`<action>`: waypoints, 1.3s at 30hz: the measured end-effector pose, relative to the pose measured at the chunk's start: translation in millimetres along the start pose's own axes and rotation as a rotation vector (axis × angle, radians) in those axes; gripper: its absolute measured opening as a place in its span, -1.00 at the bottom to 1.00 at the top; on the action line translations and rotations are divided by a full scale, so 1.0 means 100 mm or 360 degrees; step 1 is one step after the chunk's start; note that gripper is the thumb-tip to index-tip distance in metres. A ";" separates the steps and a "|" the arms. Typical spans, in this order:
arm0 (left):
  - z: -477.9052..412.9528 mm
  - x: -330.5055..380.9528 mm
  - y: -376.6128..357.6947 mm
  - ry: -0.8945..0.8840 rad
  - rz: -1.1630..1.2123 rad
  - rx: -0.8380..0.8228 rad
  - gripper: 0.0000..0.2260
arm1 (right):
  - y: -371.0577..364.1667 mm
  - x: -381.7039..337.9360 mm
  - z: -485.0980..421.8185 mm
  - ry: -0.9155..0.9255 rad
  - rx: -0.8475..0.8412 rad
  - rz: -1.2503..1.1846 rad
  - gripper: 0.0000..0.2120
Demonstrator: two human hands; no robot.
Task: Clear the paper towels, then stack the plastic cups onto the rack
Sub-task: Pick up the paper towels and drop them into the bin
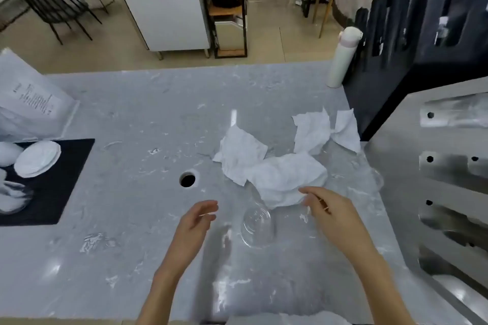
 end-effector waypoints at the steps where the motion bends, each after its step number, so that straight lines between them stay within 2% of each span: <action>1: -0.05 -0.01 0.02 0.0009 0.0024 0.0037 -0.67 | 0.01 0.01 -0.06 -0.0045 0.0041 0.0048 -0.78; 4: -0.19 0.03 0.06 0.0059 0.0030 0.0124 -0.68 | -0.01 0.05 -0.24 -0.0194 0.0168 0.0363 -0.66; 6: -0.35 0.08 0.07 0.0056 -0.0012 0.0152 -0.67 | -0.08 0.04 -0.33 -0.0172 0.0223 0.0442 -0.59; 10: -0.99 0.37 -0.07 -0.0064 -0.0253 0.0036 -0.65 | -0.26 0.10 -0.52 -0.0198 0.0132 0.0603 -0.49; 12: -1.41 0.58 -0.21 -0.0190 -0.0527 -0.0003 -0.61 | -0.36 0.16 -0.61 -0.0270 -0.0015 0.0644 -0.42; 14: -1.79 0.66 -0.40 -0.0245 -0.1014 -0.0068 -0.50 | -0.43 0.18 -0.69 -0.0236 -0.0117 0.0680 -0.34; 16: -2.05 0.54 -0.54 -0.0126 -0.1577 -0.0177 -0.33 | -0.46 0.19 -0.75 -0.0208 -0.0163 0.0734 -0.29; 19: -2.19 0.25 -0.67 -0.0016 -0.1850 -0.0401 -0.34 | -0.51 0.26 -0.84 -0.0223 -0.0227 0.0874 -0.30; 21: -2.16 0.10 -0.69 -0.0074 -0.1849 -0.0404 -0.44 | -0.53 0.33 -0.87 -0.0212 -0.0244 0.0908 -0.37; 25: -1.98 -0.05 -0.54 -0.0360 -0.1526 -0.0166 -0.65 | -0.49 0.36 -0.82 -0.0100 -0.0139 0.0757 -0.61; 27: -1.87 -0.14 -0.43 -0.0416 -0.1453 -0.0094 -0.77 | -0.44 0.27 -0.76 0.0007 -0.0080 0.0680 -0.69; 31: -1.77 -0.35 -0.19 -0.0294 -0.1372 0.0005 -0.86 | -0.09 0.01 -0.59 0.0162 0.0037 0.0432 -0.80; 34: -1.82 -0.49 -0.02 -0.0050 -0.1058 -0.0037 -0.73 | 0.34 -0.16 -0.48 0.0170 0.0095 0.0325 -0.91; 36: -1.89 -0.42 0.03 0.0075 -0.0811 -0.0127 -0.58 | 0.73 -0.22 -0.51 0.0152 0.0242 0.0307 -0.90; 39: -2.07 0.08 -0.08 0.0091 -0.0707 -0.0157 -0.52 | 1.16 -0.14 -0.81 0.0054 0.0155 0.0390 -0.52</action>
Point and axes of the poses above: each hand's wrist, its own z-axis away from the middle knuckle, its own y-axis out of the back of the hand, x = y × z, the point moved 7 cm from there along -z, towards the middle knuckle, and after that the axes turned 7 degrees about -x, right-handed, at the moved point
